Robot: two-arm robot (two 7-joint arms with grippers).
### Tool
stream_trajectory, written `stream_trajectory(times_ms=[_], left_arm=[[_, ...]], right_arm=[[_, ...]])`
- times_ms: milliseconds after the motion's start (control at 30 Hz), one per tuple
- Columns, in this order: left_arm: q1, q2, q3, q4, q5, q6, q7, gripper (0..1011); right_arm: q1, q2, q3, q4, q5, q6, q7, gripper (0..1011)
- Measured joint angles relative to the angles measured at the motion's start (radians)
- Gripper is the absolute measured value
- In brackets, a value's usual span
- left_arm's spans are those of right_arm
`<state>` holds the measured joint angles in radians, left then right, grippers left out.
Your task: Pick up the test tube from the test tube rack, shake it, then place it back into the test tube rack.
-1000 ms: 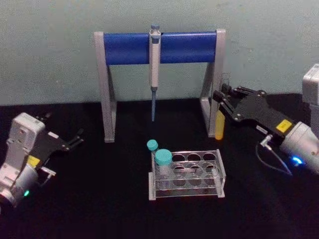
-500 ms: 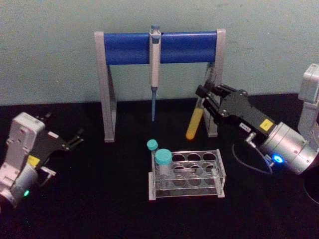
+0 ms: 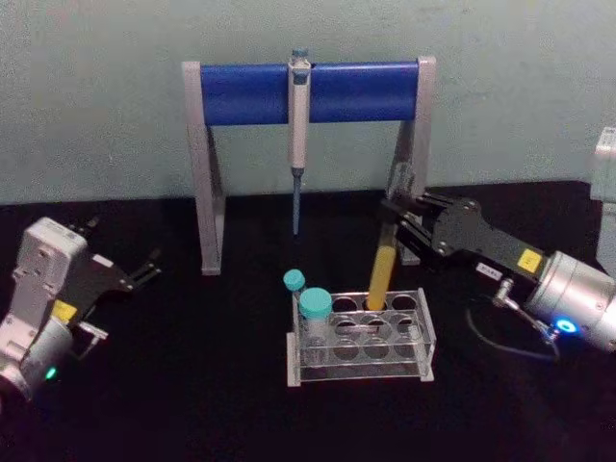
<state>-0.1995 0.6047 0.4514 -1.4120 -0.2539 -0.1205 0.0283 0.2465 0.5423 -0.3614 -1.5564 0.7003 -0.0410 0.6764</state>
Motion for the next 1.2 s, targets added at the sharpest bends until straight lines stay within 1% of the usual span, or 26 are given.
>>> stream_trajectory(times_ms=[67, 133, 167, 233, 267, 333, 367, 400, 467, 500, 600, 700, 800, 867, 900, 967, 1000, 1033, 1133, 1167, 1200], left_arm=[[0.000, 0.000, 0.000, 0.000, 0.000, 0.000, 0.000, 1001], [0.000, 0.000, 0.000, 0.000, 0.000, 0.000, 0.000, 1001], [0.000, 0.000, 0.000, 0.000, 0.000, 0.000, 0.000, 1001], [0.000, 0.000, 0.000, 0.000, 0.000, 0.000, 0.000, 1001], [0.000, 0.000, 0.000, 0.000, 0.000, 0.000, 0.000, 1001], [0.000, 0.000, 0.000, 0.000, 0.000, 0.000, 0.000, 1001], [0.000, 0.000, 0.000, 0.000, 0.000, 0.000, 0.000, 1001], [0.000, 0.000, 0.000, 0.000, 0.000, 0.000, 0.000, 1001], [0.000, 0.000, 0.000, 0.000, 0.000, 0.000, 0.000, 1001], [0.000, 0.000, 0.000, 0.000, 0.000, 0.000, 0.000, 1001], [0.000, 0.000, 0.000, 0.000, 0.000, 0.000, 0.000, 1001], [0.000, 0.000, 0.000, 0.000, 0.000, 0.000, 0.000, 1001], [0.000, 0.000, 0.000, 0.000, 0.000, 0.000, 0.000, 1001], [0.000, 0.000, 0.000, 0.000, 0.000, 0.000, 0.000, 1001], [0.000, 0.000, 0.000, 0.000, 0.000, 0.000, 0.000, 1001], [0.000, 0.000, 0.000, 0.000, 0.000, 0.000, 0.000, 1001], [0.000, 0.000, 0.000, 0.000, 0.000, 0.000, 0.000, 1001], [0.000, 0.000, 0.000, 0.000, 0.000, 0.000, 0.000, 1001], [0.000, 0.000, 0.000, 0.000, 0.000, 0.000, 0.000, 1001], [0.000, 0.000, 0.000, 0.000, 0.000, 0.000, 0.000, 1001], [0.000, 0.000, 0.000, 0.000, 0.000, 0.000, 0.000, 1001]], right_arm=[[-0.011, 0.024, 0.001, -0.021, -0.014, 0.006, -0.025, 229], [-0.016, 0.036, 0.001, -0.030, -0.026, 0.006, -0.043, 229], [-0.021, 0.047, 0.003, -0.039, -0.042, 0.006, -0.065, 229], [-0.024, 0.055, 0.004, -0.047, -0.061, 0.005, -0.088, 229], [-0.026, 0.060, 0.004, -0.054, -0.087, 0.005, -0.114, 229], [-0.027, 0.061, 0.003, -0.059, -0.114, 0.005, -0.139, 229], [-0.027, 0.060, 0.003, -0.060, -0.125, 0.005, -0.149, 229], [-0.027, 0.053, 0.002, -0.060, -0.151, -0.001, -0.173, 229], [-0.027, 0.042, 0.002, -0.058, -0.176, -0.010, -0.195, 229], [-0.027, 0.032, 0.003, -0.054, -0.198, -0.023, -0.213, 229], [-0.024, 0.012, 0.005, -0.043, -0.222, -0.046, -0.233, 229], [-0.013, -0.024, 0.006, -0.018, -0.246, -0.083, -0.246, 229], [-0.002, -0.045, 0.004, 0.002, -0.250, -0.101, -0.240, 229], [0.010, -0.066, -0.001, 0.023, -0.249, -0.112, -0.223, 229], [0.018, -0.079, -0.003, 0.036, -0.241, -0.118, -0.205, 229], [0.024, -0.090, -0.006, 0.048, -0.231, -0.122, -0.186, 229], [0.030, -0.100, -0.007, 0.056, -0.220, -0.123, -0.166, 229], [0.030, -0.100, -0.007, 0.056, -0.220, -0.123, -0.166, 229], [0.037, -0.111, -0.012, 0.067, -0.183, -0.120, -0.116, 229], [0.038, -0.111, -0.013, 0.067, -0.175, -0.116, -0.106, 229], [0.038, -0.106, -0.014, 0.066, -0.157, -0.105, -0.085, 229]])
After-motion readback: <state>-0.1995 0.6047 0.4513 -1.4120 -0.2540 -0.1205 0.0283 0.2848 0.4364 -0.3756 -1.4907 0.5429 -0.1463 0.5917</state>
